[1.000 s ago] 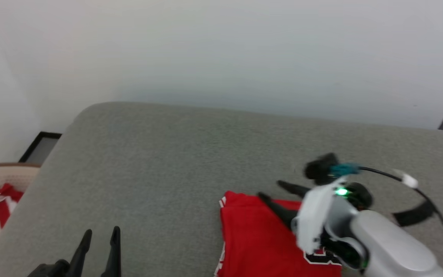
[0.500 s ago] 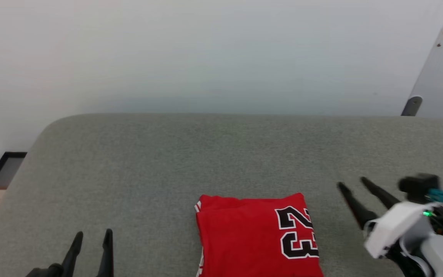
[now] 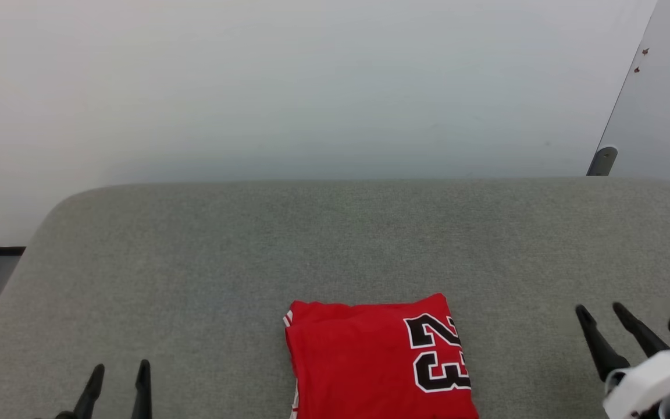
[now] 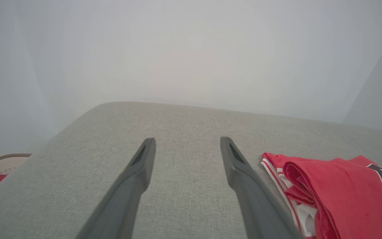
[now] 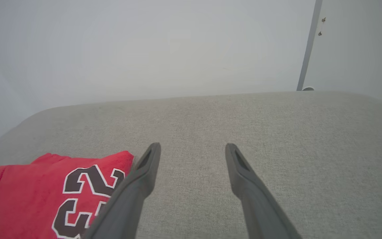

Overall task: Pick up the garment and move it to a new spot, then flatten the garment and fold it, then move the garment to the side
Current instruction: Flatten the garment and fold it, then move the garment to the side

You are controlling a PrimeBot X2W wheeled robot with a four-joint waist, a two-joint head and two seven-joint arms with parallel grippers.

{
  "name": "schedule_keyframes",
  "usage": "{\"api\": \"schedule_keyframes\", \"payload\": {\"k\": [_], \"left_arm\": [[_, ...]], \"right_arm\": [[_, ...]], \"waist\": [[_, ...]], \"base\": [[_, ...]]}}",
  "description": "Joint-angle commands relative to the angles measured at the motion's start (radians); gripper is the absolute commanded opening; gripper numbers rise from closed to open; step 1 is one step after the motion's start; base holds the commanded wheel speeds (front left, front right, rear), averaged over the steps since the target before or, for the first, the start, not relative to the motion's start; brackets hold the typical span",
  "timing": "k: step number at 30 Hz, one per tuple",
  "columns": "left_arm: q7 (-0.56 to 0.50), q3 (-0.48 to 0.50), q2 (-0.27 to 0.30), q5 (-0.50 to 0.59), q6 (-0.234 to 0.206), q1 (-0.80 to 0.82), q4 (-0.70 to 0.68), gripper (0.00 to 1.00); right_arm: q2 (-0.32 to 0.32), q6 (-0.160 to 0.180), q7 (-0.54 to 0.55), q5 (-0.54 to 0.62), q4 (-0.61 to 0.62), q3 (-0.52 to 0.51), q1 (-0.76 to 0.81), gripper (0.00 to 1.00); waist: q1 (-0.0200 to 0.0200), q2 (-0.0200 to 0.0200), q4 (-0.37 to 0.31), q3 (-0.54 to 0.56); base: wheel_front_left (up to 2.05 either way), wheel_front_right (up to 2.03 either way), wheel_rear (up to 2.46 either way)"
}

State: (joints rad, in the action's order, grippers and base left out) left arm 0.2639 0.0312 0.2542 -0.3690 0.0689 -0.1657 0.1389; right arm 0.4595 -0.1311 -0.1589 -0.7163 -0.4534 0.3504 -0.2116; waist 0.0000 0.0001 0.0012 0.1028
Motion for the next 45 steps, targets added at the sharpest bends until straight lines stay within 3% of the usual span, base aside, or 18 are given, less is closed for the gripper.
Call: {"api": "schedule_keyframes", "payload": {"k": [1,18,45], "left_arm": [[-0.001,0.008,0.006,0.006,-0.004,-0.011,0.002,1.00],[-0.001,0.036,0.020,0.011,-0.013,-0.027,-0.006,1.00],[-0.001,0.020,0.018,0.010,-0.019,-0.029,-0.014,1.00]], "right_arm": [[0.000,0.001,-0.008,0.016,0.005,-0.024,0.028,1.00],[-0.041,0.001,0.014,0.074,0.069,-0.164,0.150,1.00],[-0.068,0.001,0.055,0.147,0.154,-0.212,0.193,1.00]], "waist": [[0.0000,-0.0001,0.001,0.003],[0.0000,-0.0001,-0.006,0.009],[0.0000,-0.0001,0.019,0.009]], "base": [[0.00,0.00,0.00],[0.00,0.00,0.00],[0.00,0.00,0.00]]}}
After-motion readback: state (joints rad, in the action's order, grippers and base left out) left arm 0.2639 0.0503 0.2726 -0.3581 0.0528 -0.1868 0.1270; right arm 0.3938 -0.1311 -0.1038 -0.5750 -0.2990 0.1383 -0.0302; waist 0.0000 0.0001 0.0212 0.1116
